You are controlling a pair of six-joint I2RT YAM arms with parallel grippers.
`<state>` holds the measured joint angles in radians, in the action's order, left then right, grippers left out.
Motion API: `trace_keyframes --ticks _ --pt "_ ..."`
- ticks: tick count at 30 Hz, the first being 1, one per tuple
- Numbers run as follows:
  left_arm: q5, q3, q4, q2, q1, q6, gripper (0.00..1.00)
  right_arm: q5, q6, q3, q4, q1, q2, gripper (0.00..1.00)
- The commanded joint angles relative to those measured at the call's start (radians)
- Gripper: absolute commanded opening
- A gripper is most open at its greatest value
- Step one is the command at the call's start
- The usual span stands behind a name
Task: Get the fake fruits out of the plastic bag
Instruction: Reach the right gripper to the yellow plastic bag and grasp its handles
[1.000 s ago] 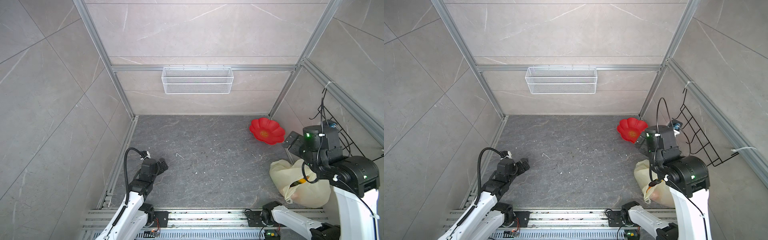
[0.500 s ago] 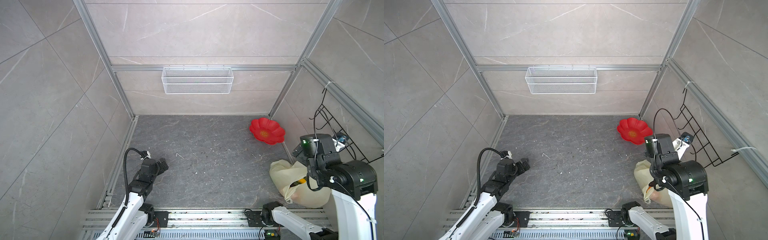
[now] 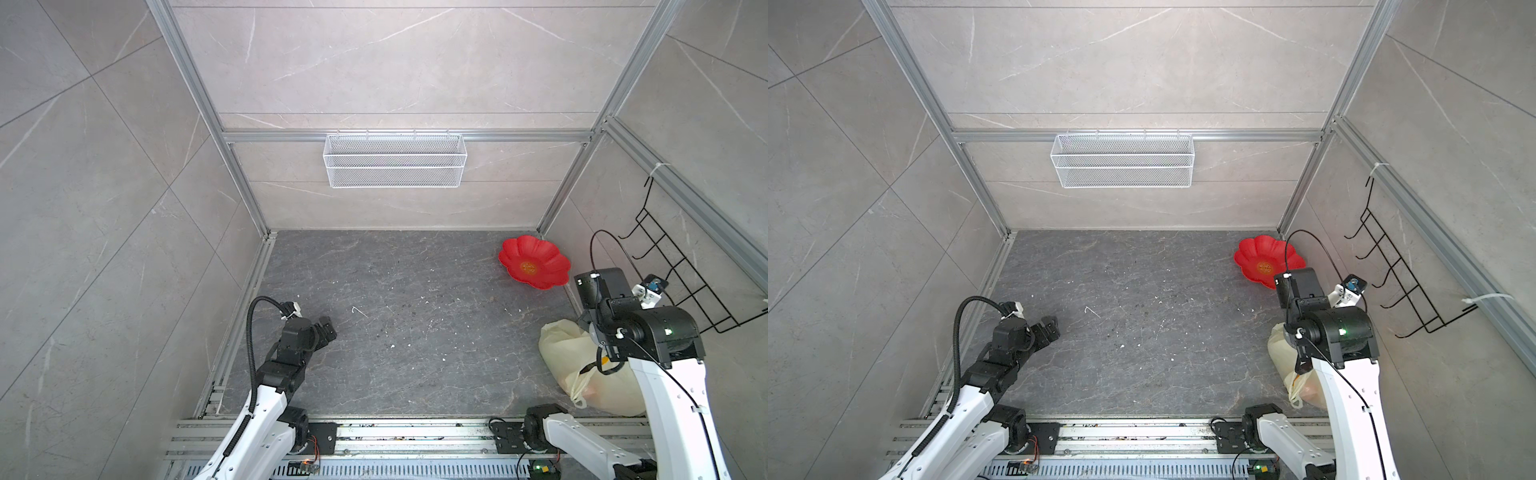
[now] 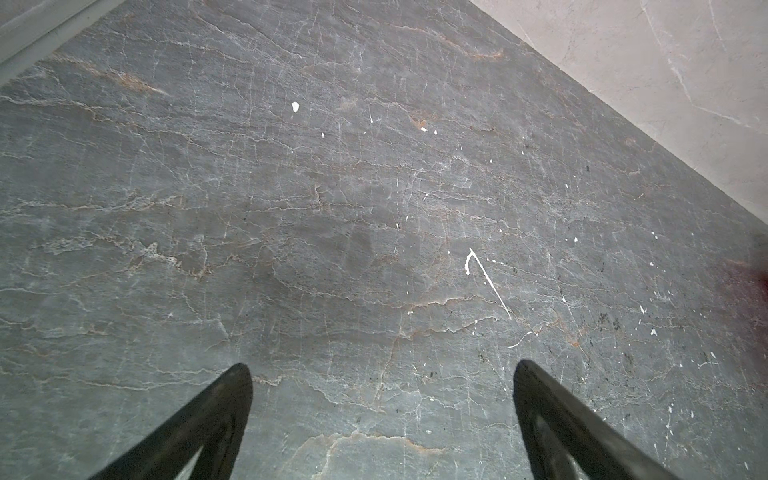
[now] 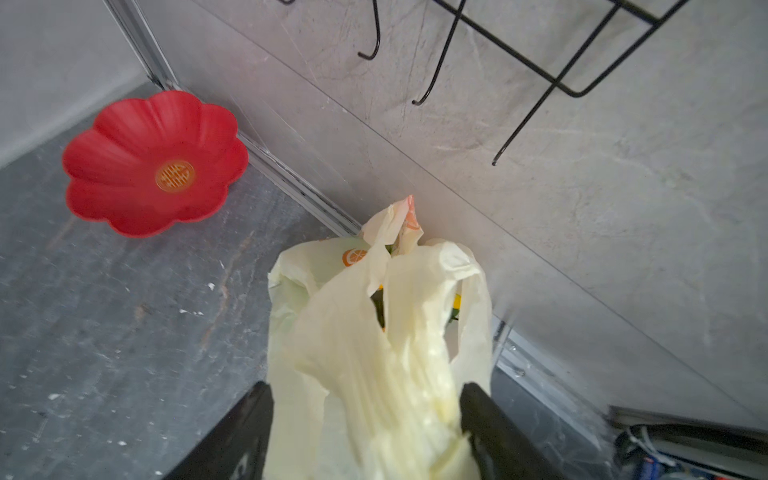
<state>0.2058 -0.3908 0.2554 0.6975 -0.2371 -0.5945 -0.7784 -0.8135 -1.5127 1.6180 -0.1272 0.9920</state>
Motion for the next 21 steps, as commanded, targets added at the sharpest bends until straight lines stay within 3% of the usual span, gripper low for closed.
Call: trace_keyframes --ticks 1,6,10,16,19,21 --pt "-0.002 -0.02 -0.008 -0.013 -0.004 0.011 1.0 -0.002 0.011 0.023 0.047 0.003 -0.019 0.42" --pt "0.003 -0.02 -0.009 -0.01 -0.004 0.01 1.0 0.022 0.062 -0.002 0.015 0.004 -0.029 0.0" --pt "0.01 -0.022 -0.006 -0.005 -0.004 0.01 1.0 0.055 0.141 -0.059 -0.019 0.004 -0.025 0.0" --pt "0.018 -0.025 0.004 -0.008 -0.003 0.007 1.0 0.098 0.149 -0.142 -0.041 -0.02 0.028 0.0" --pt "0.026 -0.024 0.004 -0.009 -0.004 0.006 1.0 0.063 0.091 -0.173 -0.058 -0.125 0.061 0.0" --pt "0.035 -0.026 0.008 -0.006 -0.004 0.006 1.0 0.029 0.042 -0.186 -0.08 -0.255 0.115 0.0"
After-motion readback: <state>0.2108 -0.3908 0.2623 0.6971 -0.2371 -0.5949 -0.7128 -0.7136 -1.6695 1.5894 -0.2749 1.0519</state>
